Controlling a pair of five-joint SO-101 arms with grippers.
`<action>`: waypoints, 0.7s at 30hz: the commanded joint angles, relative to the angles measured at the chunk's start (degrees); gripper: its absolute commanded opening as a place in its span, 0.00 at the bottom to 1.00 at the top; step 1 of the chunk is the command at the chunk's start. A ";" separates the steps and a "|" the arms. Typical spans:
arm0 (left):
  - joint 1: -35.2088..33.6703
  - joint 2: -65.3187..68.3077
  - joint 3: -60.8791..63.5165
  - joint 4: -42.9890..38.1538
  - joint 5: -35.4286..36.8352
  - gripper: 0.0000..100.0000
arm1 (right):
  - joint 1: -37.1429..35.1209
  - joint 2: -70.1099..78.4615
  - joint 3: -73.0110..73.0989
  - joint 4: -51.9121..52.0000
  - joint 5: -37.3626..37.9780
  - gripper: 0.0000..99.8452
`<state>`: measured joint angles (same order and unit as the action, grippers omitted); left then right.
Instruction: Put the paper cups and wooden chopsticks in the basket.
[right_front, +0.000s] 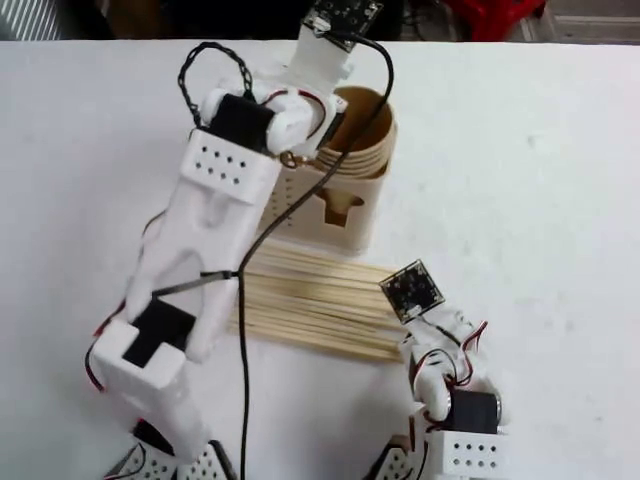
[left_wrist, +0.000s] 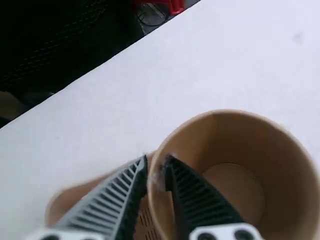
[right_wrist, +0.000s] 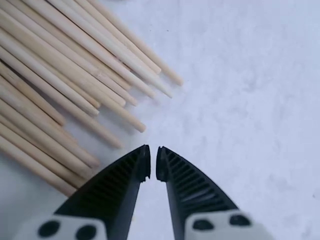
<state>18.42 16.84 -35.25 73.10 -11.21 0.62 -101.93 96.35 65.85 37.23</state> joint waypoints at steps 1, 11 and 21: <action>-0.31 0.92 -0.44 0.35 0.18 0.08 | 0.13 -0.57 0.53 -0.22 0.79 0.04; -0.22 1.19 2.11 2.81 0.18 0.08 | 0.13 -0.57 0.53 -0.22 0.79 0.04; -0.66 0.66 -1.58 4.40 0.09 0.08 | 0.13 -0.57 0.53 -0.13 0.79 0.04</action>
<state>18.42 18.15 -31.74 75.21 -10.95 0.62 -101.93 96.35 65.85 37.23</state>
